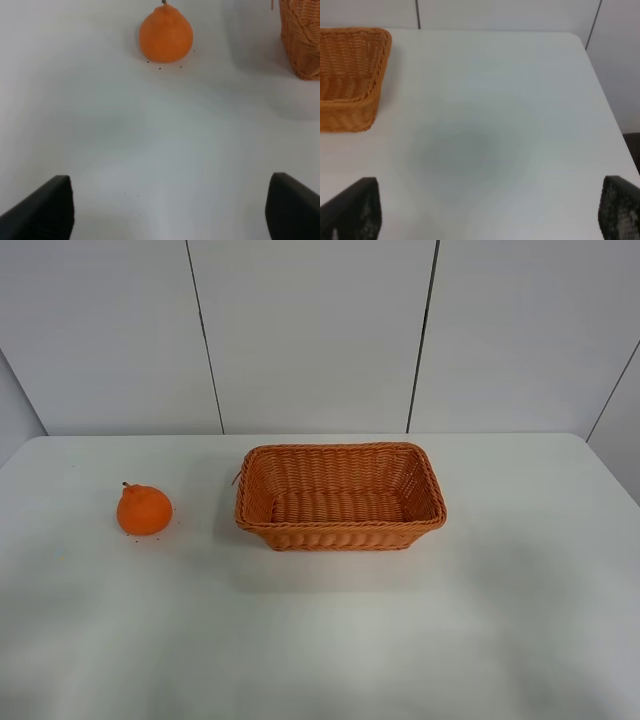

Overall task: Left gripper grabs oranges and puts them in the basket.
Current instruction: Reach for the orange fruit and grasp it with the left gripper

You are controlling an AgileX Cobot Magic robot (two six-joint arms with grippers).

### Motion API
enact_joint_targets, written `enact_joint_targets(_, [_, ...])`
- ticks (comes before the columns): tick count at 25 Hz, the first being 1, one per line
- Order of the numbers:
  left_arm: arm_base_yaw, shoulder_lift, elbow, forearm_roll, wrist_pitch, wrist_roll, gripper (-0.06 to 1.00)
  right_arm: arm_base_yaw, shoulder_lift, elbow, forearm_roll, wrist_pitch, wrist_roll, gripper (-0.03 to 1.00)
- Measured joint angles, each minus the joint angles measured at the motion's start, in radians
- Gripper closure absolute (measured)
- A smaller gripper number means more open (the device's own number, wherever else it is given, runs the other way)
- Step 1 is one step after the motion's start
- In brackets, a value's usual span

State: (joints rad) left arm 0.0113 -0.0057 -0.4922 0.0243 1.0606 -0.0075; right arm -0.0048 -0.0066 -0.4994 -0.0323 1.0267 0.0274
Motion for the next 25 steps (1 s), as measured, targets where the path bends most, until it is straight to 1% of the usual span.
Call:
enact_joint_targets(13, [0.0,0.0,0.0,0.0,-0.001,-0.001,0.07,0.0,0.0,0.0,0.0,0.0,0.0,0.27])
enact_joint_targets(18, [0.0,0.017,-0.03,0.0,-0.038,-0.001,0.07,0.0,0.0,0.0,0.0,0.0,0.0,0.27])
enact_joint_targets(21, [0.0,0.123,-0.086,0.0,-0.05,-0.001,0.07,0.0,0.0,0.0,0.0,0.0,0.0,0.27])
enact_joint_targets(25, [0.0,0.367,-0.189,0.0,-0.054,0.0,0.08,0.0,0.0,0.0,0.0,0.0,0.0,0.27])
